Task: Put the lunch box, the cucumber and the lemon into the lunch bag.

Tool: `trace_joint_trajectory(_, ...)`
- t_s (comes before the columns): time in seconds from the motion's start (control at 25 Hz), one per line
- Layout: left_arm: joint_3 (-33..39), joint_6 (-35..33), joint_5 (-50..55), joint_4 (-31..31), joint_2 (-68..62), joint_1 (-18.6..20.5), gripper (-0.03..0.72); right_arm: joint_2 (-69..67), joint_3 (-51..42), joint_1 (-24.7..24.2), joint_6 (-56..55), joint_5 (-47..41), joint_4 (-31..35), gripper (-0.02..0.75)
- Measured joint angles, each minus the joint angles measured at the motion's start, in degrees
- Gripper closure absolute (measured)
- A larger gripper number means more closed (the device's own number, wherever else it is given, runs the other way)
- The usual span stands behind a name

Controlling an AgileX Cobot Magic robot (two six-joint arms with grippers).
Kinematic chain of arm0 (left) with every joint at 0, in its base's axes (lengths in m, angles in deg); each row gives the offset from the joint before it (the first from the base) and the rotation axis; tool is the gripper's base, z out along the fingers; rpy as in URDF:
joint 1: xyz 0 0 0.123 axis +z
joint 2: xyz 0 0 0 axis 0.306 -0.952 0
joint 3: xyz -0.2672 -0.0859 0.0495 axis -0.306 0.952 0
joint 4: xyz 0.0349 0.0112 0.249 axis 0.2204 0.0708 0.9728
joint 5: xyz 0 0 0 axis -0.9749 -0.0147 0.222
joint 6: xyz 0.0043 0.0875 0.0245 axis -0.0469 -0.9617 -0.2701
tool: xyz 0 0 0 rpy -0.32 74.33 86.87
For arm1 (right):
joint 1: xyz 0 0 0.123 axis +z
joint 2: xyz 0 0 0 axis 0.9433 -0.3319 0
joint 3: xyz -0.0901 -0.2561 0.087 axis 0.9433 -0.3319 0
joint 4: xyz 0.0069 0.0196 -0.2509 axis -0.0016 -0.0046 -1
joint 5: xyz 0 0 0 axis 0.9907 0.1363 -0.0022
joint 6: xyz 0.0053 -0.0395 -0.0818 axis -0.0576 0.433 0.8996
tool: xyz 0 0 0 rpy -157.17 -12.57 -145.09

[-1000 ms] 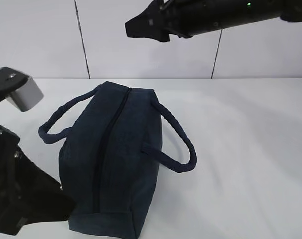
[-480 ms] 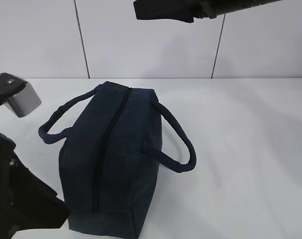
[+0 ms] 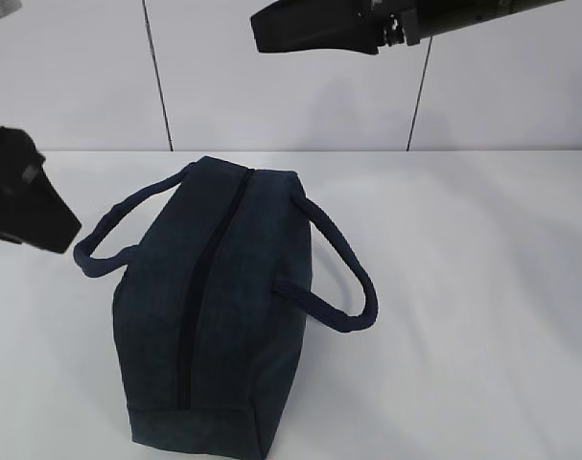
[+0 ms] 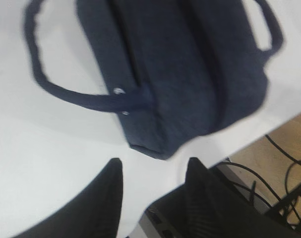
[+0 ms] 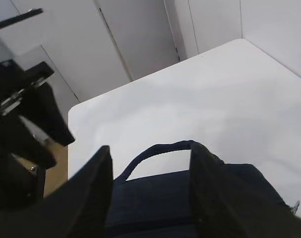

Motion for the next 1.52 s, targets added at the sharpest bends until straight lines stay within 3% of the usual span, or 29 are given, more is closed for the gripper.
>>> trace_joint_trajectory(0.2,-8.4,-2.1,4.0,0.5,-8.4,3.7,0.387,0.0,0.0,-3.2,0.0,3.9,0.0,0.375)
trace_joint_trajectory(0.6,-24.3,-7.0,6.1,-1.0,-27.0,3.7,0.388,0.0,0.0,-13.5,0.0,9.8,0.0,0.375)
trace_joint_trajectory(0.96,-27.9,-7.7,6.0,-2.7,-35.9,3.8,0.388,0.0,0.0,-14.9,-2.6,10.1,0.0,0.374)
trace_joint_trajectory(1.24,-27.9,-10.5,6.0,-2.9,-36.3,3.8,0.392,0.0,0.0,-14.9,17.8,10.1,0.0,0.374)
trace_joint_trajectory(1.52,-27.9,-13.1,6.0,-2.9,-36.4,3.8,0.436,0.0,0.0,-14.9,32.2,3.1,0.0,0.374)
